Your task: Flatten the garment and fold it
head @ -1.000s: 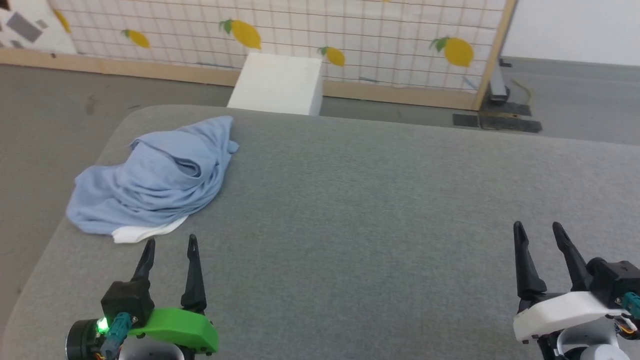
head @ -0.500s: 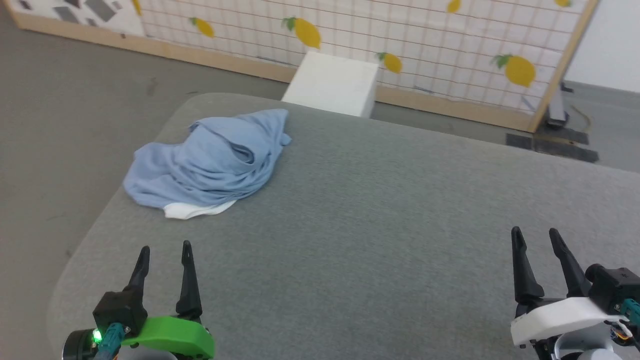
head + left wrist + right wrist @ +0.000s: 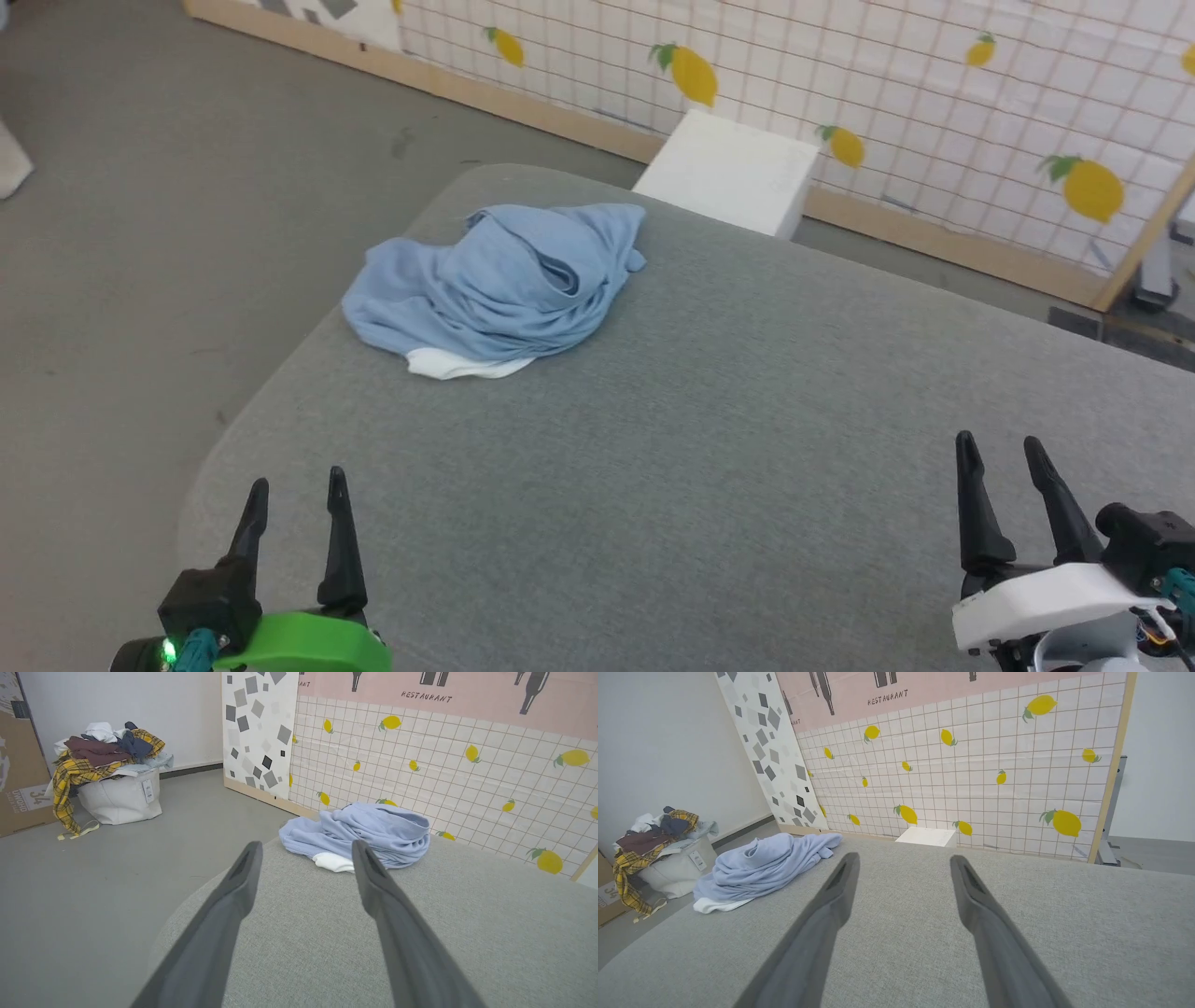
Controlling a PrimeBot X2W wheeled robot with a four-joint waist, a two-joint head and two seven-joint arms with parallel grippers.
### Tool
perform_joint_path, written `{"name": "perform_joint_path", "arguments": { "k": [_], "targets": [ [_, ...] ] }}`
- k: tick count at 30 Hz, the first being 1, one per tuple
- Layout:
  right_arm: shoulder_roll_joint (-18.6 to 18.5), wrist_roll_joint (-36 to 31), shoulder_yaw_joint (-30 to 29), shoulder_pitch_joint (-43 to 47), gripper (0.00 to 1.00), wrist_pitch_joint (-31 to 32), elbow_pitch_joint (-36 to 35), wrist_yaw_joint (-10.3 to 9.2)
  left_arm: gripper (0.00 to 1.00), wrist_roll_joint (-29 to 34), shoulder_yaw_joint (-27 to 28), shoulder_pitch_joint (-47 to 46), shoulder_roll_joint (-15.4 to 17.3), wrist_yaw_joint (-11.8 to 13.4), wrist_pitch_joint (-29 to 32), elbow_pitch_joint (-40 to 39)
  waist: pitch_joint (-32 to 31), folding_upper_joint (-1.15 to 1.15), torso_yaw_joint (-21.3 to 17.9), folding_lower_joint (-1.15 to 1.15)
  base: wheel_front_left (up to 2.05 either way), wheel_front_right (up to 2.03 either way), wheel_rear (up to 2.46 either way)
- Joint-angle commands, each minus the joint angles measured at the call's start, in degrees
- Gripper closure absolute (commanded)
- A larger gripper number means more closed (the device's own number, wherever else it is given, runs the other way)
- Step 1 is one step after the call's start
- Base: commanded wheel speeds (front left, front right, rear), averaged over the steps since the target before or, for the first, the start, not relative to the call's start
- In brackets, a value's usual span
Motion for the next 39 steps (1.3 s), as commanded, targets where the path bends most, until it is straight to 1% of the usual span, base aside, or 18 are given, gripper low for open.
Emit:
{"name": "perform_joint_path", "arguments": {
  "k": [1,8,10,14,17,19,20,22,23,24,26,28,30,32,34,39],
  "targets": [
    [0.06,0.63,-0.08,0.24,0.0,-0.72,0.37,-0.08,0.0,-0.76,0.23,0.64,-0.22,-0.39,-0.67,-0.29,-0.19,0.0,1.16,0.0,0.0,0.0,0.0],
    [0.07,1.01,-1.42,0.46,0.0,-1.56,0.96,-0.08,0.0,-4.78,0.26,-1.53,-0.2,-1.81,-1.51,-1.64,0.83,0.0,2.05,0.0,0.0,0.0,0.0],
    [0.07,1.05,-1.96,0.51,0.0,-1.8,1.12,-0.08,0.0,-6.02,0.19,-3.77,0.53,-2.73,-0.35,-2.47,1.27,0.0,2.39,0.0,0.0,0.0,0.0],
    [0.08,1.11,-3.15,0.7,0.0,-2.27,1.25,-0.09,0.0,-7.95,0.27,-11.25,3.55,-3.31,7.51,-6.16,2.32,0.0,3.29,0.0,0.0,0.0,0.0],
    [0.08,0.84,-4.36,0.51,0.0,-2.64,1.0,-0.09,0.0,-10.06,-0.02,-19.07,5.91,-3.64,15.41,-8.48,3.85,0.0,3.82,0.0,0.0,0.0,0.0],
    [0.08,0.54,-5.05,0.13,0.0,-2.87,0.77,-0.09,0.0,-12.35,-0.11,-24.65,6.71,-3.78,19.96,-8.86,5.18,0.0,3.91,0.0,0.0,0.0,0.0],
    [0.08,0.35,-5.19,-0.09,0.0,-2.98,0.71,-0.09,0.0,-13.49,-0.09,-26.99,7.03,-3.73,22.2,-8.43,5.74,0.0,3.82,0.0,0.0,0.0,0.0],
    [0.09,-0.06,-5.36,-0.55,0.0,-3.21,0.6,-0.09,0.0,-14.84,-0.4,-32.31,8.8,-4.12,26.6,-7.02,7.1,0.0,3.43,0.0,0.0,0.0,0.0],
    [0.09,-0.3,-5.47,-0.85,0.0,-3.34,0.53,-0.09,0.0,-16.17,-0.11,-35.08,9.19,-3.87,29.01,-5.63,7.88,0.0,3.11,0.0,0.0,0.0,0.0],
    [0.09,-0.71,-5.42,-1.51,0.0,-3.58,0.38,-0.09,0.0,-16.64,-0.07,-39.82,11.81,-4.09,33.14,-3.34,9.57,0.0,1.94,0.0,0.0,0.0,0.0],
    [0.09,-1.21,-5.8,-2.26,0.0,-3.82,-0.09,-0.1,0.0,-18.06,-0.09,-44.15,14.03,-4.65,37.38,-1.17,11.39,0.0,0.68,0.0,0.0,0.0,0.0],
    [0.09,-1.69,-6.61,-2.64,0.0,-4.05,-0.48,-0.1,0.0,-20.98,0.42,-48.54,14.99,-4.77,41.86,0.86,13.21,0.0,-0.27,0.0,0.0,0.0,0.0],
    [0.1,-2.34,-7.21,-2.88,0.0,-4.11,-0.88,-0.1,0.0,-22.39,0.54,-52.02,16.4,-4.79,45.77,3.0,15.03,0.0,-1.43,0.0,0.0,0.0,0.0],
    [0.1,-2.82,-7.58,-3.41,0.0,-4.11,-1.41,-0.1,0.0,-22.75,0.23,-54.69,18.2,-5.06,48.77,5.25,17.04,0.0,-3.06,0.0,0.0,0.0,0.0],
    [0.1,-3.22,-7.76,-4.0,0.0,-4.11,-1.98,-0.1,0.0,-23.28,0.11,-56.12,19.05,-5.18,50.62,7.13,18.81,0.0,-4.59,0.0,0.0,0.0,0.0],
    [0.1,-4.92,-8.05,-5.85,0.0,-4.11,-4.98,-0.1,0.0,-24.83,-0.57,-57.17,19.9,-5.57,54.0,11.05,22.66,0.0,-8.28,0.0,0.0,0.0,0.0]
  ]
}}
